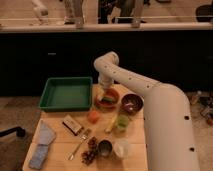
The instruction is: Place pepper in table surface
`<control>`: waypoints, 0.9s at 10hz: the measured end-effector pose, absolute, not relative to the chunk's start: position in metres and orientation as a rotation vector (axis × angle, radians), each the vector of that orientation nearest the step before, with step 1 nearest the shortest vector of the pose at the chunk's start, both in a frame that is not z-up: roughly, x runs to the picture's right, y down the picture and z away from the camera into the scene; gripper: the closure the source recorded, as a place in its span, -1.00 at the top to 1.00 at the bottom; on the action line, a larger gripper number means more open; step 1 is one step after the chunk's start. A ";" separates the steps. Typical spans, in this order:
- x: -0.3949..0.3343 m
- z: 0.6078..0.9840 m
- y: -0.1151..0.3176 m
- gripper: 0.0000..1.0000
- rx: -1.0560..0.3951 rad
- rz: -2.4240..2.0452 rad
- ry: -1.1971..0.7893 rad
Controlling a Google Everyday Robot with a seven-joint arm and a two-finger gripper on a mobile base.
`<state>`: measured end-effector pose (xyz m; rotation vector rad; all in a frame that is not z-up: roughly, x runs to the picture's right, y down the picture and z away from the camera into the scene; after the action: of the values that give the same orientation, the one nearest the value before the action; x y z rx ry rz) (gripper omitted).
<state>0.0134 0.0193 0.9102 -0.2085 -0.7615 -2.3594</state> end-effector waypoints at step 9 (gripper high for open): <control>0.021 0.918 0.024 0.00 -0.205 -2.328 -0.782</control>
<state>0.0208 0.0245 0.9178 -0.2051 -0.7820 -2.3275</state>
